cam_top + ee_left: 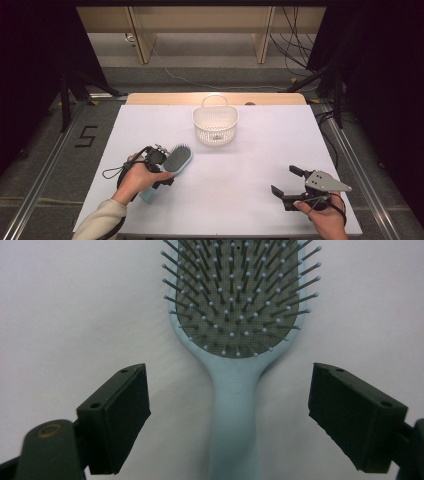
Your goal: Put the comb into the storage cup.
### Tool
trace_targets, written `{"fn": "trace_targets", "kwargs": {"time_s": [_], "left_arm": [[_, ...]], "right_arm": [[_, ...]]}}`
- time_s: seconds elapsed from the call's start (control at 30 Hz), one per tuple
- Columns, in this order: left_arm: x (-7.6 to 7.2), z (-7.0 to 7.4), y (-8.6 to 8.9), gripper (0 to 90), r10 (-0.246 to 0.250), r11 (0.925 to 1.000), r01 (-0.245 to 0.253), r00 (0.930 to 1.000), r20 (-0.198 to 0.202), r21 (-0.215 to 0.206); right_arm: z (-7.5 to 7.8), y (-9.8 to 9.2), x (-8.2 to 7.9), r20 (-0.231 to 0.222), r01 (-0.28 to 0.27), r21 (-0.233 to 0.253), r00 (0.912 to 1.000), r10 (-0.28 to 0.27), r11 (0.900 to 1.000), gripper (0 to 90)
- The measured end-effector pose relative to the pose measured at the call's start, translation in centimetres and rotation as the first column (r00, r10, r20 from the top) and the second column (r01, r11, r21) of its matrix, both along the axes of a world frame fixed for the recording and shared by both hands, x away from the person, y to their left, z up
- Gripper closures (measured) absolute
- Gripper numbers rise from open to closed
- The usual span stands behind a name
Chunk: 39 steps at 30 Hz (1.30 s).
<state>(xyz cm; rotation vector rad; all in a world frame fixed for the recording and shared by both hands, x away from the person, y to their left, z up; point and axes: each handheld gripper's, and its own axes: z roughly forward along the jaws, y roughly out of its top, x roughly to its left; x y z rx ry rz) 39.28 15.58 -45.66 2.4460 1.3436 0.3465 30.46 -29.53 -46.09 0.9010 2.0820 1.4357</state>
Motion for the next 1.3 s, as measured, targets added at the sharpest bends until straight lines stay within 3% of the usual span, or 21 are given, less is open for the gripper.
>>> {"fn": "trace_targets", "kwargs": {"time_s": [0.33, 0.8, 1.3], "left_arm": [[0.4, -0.6, 0.1, 19.4, 0.012, 0.9999, -0.012, 0.9974, -0.072, 0.000], [1.0, -1.0, 0.1, 23.9, 0.052, 0.9986, -0.052, 0.9913, -0.121, 0.000], [1.3, -1.3, 0.2, 29.1, 0.055, 0.9985, -0.055, 0.9872, -0.150, 0.009]], "right_arm": [[0.0, 0.0, 0.0, 0.000, -0.001, -0.005, 1.0000, 0.001, 1.000, 7.9], [0.0, 0.0, 0.0, 0.001, -0.002, -0.003, 1.0000, 0.002, 1.000, 7.8], [0.0, 0.0, 0.0, -0.001, -0.002, -0.002, 1.0000, 0.002, 1.000, 7.8]]}}
